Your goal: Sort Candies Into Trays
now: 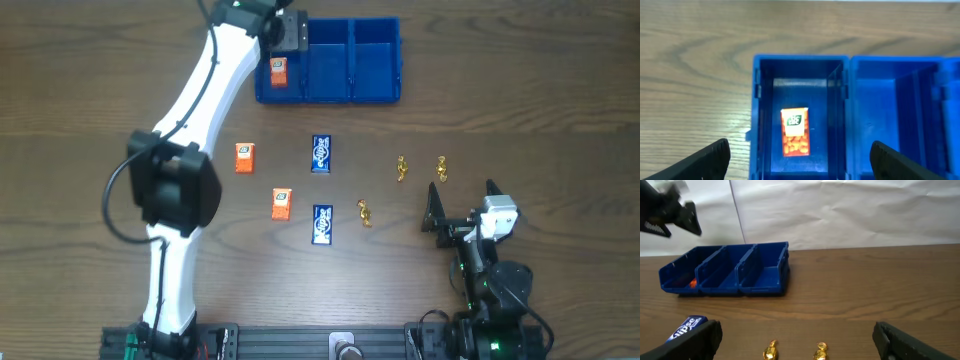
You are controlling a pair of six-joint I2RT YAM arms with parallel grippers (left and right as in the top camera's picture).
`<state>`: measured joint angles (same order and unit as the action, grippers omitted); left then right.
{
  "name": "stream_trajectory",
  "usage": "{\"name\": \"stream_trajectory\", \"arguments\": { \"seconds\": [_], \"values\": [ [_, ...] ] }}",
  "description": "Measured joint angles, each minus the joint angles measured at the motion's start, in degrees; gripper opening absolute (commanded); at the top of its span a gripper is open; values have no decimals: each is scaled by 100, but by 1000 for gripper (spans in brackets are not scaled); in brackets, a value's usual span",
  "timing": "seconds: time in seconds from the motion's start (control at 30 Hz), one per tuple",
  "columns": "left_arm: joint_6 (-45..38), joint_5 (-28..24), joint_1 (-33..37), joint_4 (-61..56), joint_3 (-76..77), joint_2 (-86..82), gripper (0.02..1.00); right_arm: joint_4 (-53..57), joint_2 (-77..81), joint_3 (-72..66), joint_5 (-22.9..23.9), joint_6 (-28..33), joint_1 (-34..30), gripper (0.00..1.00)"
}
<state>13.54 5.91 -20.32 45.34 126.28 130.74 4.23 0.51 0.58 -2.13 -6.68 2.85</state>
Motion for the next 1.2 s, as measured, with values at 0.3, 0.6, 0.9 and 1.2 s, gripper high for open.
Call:
{"name": "stream_trajectory", "arguments": {
  "seconds": [0.3, 0.6, 0.9, 1.2],
  "values": [
    [0, 44, -120, -1156, -3475, -3263, 904, 0, -4, 0, 0, 0, 0, 998],
    [153, 37, -173, -2223, -6817, -4378, 875, 0, -4, 0, 0, 0, 0, 998],
    [302, 26, -170, -3010, -7884, -4188, 853, 0, -4, 0, 0, 0, 0, 998],
    [302, 42, 46, -3414, -7884, -3593, 847, 0, -4, 0, 0, 0, 0, 998]
  ]
}}
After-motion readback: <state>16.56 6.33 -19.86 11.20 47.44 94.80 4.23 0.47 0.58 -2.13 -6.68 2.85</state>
